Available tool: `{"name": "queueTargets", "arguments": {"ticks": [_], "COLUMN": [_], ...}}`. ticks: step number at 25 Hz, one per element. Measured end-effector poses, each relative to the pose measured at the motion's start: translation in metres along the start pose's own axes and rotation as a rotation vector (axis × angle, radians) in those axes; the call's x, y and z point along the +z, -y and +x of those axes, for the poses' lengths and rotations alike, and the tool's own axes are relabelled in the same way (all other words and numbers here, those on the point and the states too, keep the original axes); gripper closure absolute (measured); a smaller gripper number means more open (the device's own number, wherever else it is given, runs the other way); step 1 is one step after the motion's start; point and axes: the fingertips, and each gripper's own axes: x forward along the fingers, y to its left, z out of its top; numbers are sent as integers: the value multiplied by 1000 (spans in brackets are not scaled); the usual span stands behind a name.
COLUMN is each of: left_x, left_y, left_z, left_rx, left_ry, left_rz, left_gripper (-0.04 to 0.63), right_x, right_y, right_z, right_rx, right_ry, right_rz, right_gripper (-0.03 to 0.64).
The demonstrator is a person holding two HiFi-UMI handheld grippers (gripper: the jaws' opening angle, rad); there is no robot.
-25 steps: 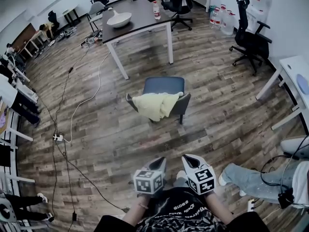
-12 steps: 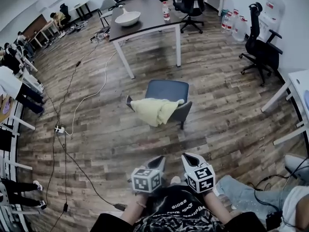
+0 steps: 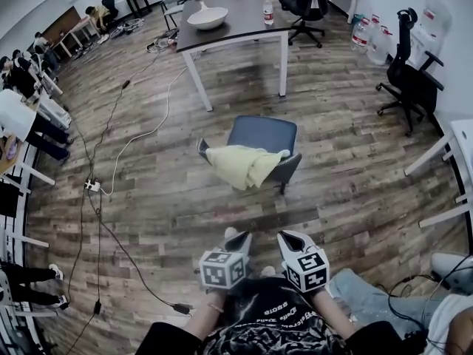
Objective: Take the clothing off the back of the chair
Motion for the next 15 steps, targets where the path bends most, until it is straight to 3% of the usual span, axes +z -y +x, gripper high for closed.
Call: {"name": "queueTargets", "arguments": {"ticks": [15], "left_x": [76], "left_y": [-64], "left_z": [40], "left_rx": [-75], "left_ry": [-13], "left_rz": [31], "left_gripper": [572], "right_x": [58], "right_y": [22], "right_z": [74], "right_rx": [-89], "right_ry": [10], "right_rz": [65], "right_gripper": [612]}}
